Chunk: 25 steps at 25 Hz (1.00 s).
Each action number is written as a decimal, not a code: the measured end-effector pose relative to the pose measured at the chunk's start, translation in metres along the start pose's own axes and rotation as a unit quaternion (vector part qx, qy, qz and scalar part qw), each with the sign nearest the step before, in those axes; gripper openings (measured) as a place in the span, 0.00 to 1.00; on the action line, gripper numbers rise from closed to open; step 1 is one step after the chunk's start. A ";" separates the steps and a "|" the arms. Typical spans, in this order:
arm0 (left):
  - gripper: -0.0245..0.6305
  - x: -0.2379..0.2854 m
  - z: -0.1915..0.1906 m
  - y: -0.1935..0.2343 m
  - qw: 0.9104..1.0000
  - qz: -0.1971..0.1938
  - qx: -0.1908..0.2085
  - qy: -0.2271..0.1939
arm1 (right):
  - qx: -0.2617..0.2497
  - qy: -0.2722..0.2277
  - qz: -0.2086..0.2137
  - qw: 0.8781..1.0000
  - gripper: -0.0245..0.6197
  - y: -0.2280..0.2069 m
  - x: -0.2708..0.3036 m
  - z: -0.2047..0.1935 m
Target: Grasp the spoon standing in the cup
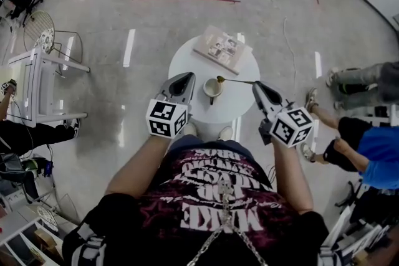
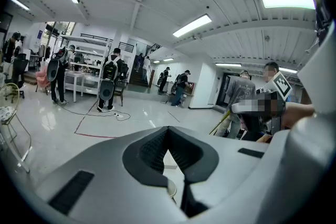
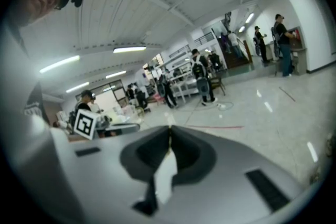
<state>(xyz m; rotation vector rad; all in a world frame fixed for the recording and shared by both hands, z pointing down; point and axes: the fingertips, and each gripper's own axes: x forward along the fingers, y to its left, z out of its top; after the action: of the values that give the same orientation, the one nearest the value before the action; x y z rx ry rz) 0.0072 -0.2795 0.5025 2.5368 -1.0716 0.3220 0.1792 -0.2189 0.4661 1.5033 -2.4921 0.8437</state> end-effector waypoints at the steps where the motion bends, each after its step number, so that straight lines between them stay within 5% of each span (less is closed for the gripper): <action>1: 0.07 0.000 0.004 -0.003 1.000 0.000 0.002 -0.004 | -0.002 -0.002 0.005 1.000 0.09 0.001 -0.003 0.006; 25: 0.07 0.023 0.020 -0.006 1.000 0.019 0.004 -0.014 | -0.009 -0.004 0.048 0.999 0.09 -0.009 -0.008 0.040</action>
<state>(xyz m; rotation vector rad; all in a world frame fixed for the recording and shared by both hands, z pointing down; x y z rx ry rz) 0.0288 -0.2990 0.4912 2.5373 -1.1333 0.3017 0.1977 -0.2362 0.4332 1.3934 -2.5901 0.8275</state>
